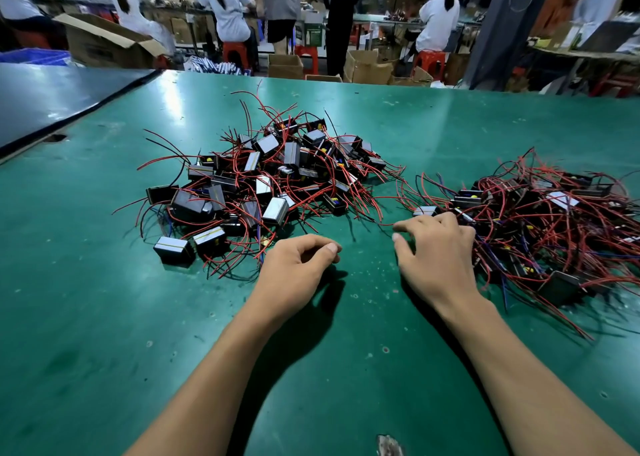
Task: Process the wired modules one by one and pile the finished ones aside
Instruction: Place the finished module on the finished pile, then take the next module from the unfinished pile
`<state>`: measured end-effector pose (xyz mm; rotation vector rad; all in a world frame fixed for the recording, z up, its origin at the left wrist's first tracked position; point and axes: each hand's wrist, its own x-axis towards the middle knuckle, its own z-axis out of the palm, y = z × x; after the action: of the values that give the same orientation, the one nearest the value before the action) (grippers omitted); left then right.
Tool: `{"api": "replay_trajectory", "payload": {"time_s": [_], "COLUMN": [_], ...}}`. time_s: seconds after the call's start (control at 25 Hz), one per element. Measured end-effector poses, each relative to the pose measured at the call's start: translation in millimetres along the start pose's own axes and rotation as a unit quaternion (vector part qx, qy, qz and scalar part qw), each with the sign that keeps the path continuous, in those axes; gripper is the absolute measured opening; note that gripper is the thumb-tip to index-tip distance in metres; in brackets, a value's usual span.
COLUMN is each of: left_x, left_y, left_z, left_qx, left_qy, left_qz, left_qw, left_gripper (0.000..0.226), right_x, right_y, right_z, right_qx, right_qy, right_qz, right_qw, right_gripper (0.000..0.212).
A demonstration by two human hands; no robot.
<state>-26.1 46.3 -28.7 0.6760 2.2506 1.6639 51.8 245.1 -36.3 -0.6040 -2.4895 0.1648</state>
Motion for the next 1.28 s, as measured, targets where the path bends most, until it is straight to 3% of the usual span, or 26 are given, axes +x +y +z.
{"api": "replay_trajectory", "payload": {"time_s": [0.12, 0.2, 0.32, 0.44, 0.48, 0.56, 0.68, 0.76, 0.84, 0.92, 0.96, 1.04, 1.12, 1.28], "left_x": [1.9, 3.7, 6.1, 9.1, 9.6, 9.1, 10.1, 12.6, 13.9, 12.9, 12.2, 12.2, 10.8, 9.2], "left_y": [0.8, 1.5, 2.1, 0.5, 0.4, 3.3, 8.2, 8.4, 8.4, 10.0, 11.6, 16.3, 21.3, 22.5], "left_z": [1.0, 1.2, -2.6, -11.1, -13.7, -18.0, -26.8, -33.2, -38.0, -38.3, -37.0, -35.2, -34.5, -32.6], "left_qx": [-0.051, -0.080, -0.129, -0.134, -0.131, -0.178, -0.224, -0.212, -0.203, -0.211, -0.222, -0.268, -0.358, -0.438], "left_qy": [0.048, 0.098, 0.186, 0.240, 0.248, 0.255, 0.279, 0.298, 0.306, 0.274, 0.240, 0.150, 0.053, 0.010], "left_qz": [-0.008, -0.015, -0.048, -0.109, -0.121, -0.116, -0.089, -0.076, -0.077, -0.082, -0.083, -0.086, -0.100, -0.129], "left_qw": [0.997, 0.992, 0.973, 0.955, 0.952, 0.943, 0.930, 0.928, 0.927, 0.935, 0.941, 0.948, 0.927, 0.890], "left_gripper": [0.013, 0.011, 0.002, 0.004, 0.003, 0.006, 0.011, 0.009, 0.006, 0.008, 0.013, 0.024, 0.030, 0.024], "right_x": [-7.6, -6.5, 19.2, 48.9, 54.2, 58.2, 62.4, 69.1, 76.6, 79.1, 78.0, 72.2, 67.5, 74.9], "right_y": [-32.9, -60.9, -106.5, -143.9, -152.8, -160.5, -152.0, -139.2, -126.8, -117.8, -114.5, -113.0, -112.5, -111.6], "right_z": [-1.3, 5.0, 12.8, 25.5, 30.3, 39.6, 41.9, 33.8, 17.0, 0.7, -5.2, -14.3, -17.9, -15.5], "right_qx": [0.043, 0.128, 0.328, 0.288, 0.251, 0.212, 0.272, 0.383, 0.538, 0.646, 0.662, 0.640, 0.595, 0.557], "right_qy": [0.036, 0.000, -0.083, -0.173, -0.202, -0.220, -0.204, -0.196, -0.202, -0.241, -0.269, -0.320, -0.335, -0.333], "right_qz": [-0.089, -0.106, 0.004, 0.052, 0.056, 0.069, 0.110, 0.141, 0.156, 0.139, 0.111, 0.045, 0.008, 0.029], "right_qw": [0.994, 0.986, 0.941, 0.940, 0.945, 0.950, 0.934, 0.892, 0.804, 0.710, 0.691, 0.697, 0.731, 0.761], "right_gripper": [0.015, 0.020, 0.028, 0.058, 0.060, 0.037, 0.009, 0.003, 0.020, 0.035, 0.039, 0.045, 0.045, 0.030]}}
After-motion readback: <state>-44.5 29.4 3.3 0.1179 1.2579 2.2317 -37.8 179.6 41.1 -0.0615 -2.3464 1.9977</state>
